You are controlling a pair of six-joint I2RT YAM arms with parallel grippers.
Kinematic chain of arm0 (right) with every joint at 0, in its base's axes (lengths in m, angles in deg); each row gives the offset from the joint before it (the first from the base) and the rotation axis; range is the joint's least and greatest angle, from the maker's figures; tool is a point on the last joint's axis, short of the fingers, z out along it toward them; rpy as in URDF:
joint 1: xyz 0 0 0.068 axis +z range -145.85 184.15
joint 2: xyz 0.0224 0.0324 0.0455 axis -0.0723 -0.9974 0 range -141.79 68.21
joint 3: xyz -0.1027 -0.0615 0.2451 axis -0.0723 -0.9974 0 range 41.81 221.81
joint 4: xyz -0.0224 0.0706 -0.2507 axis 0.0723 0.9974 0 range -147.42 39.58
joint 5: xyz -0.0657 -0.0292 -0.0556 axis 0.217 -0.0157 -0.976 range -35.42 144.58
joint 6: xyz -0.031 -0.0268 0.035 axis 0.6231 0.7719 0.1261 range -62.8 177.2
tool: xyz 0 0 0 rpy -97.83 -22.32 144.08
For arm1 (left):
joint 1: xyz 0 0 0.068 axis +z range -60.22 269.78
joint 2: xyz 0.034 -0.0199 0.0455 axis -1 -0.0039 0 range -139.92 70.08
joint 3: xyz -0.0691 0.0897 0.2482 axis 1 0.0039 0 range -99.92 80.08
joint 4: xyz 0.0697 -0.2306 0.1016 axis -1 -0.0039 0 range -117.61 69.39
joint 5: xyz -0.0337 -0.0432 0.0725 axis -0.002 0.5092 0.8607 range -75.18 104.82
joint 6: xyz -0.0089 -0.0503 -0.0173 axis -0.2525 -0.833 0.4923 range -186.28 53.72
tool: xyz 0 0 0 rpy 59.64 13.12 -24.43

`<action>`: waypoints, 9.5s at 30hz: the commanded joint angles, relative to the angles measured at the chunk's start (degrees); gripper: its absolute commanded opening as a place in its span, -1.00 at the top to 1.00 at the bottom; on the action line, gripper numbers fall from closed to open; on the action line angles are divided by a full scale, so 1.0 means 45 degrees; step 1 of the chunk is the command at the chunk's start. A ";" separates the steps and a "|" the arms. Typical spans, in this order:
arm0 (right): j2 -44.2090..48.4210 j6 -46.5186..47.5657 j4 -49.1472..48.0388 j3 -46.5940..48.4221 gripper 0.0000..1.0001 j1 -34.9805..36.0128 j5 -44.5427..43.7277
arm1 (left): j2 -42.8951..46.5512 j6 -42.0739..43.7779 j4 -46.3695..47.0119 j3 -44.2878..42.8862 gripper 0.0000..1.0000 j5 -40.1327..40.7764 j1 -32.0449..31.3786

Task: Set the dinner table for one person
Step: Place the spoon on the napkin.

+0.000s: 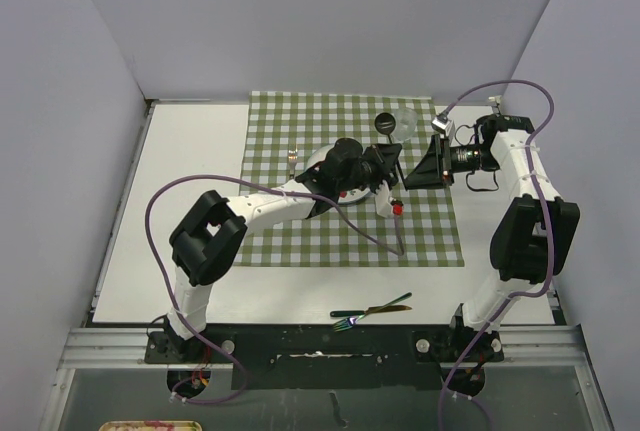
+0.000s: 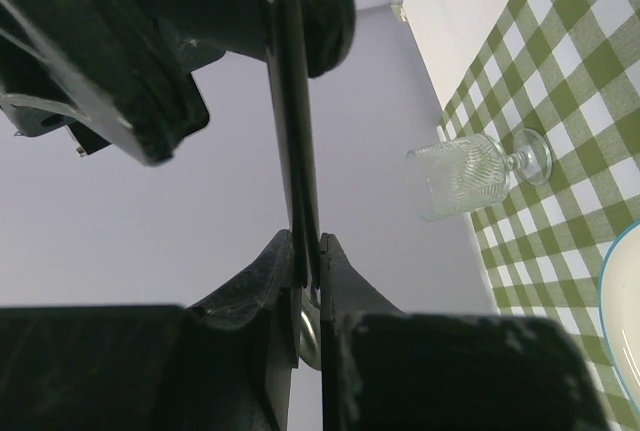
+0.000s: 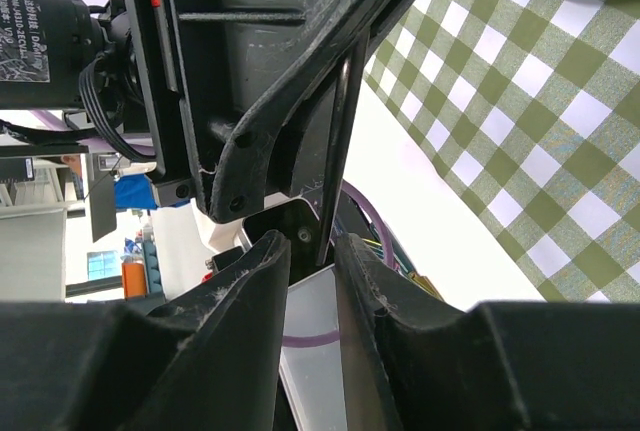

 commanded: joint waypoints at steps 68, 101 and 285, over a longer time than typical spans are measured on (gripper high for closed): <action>0.0434 0.1226 0.1023 0.0350 1.00 -0.0935 0.1626 | 0.1679 -0.1099 0.0859 0.0244 -0.75 0.1553 0.0751; -0.2348 0.7948 0.3757 -0.3079 1.00 -0.3202 0.5964 | 0.5731 -1.4657 -0.9846 -0.1112 -0.64 0.4083 0.5705; -0.3007 -0.9183 -1.4201 -0.5648 1.00 -0.0643 -0.1695 | 0.3228 -1.6227 -0.9907 -0.0128 -0.64 0.0741 0.7375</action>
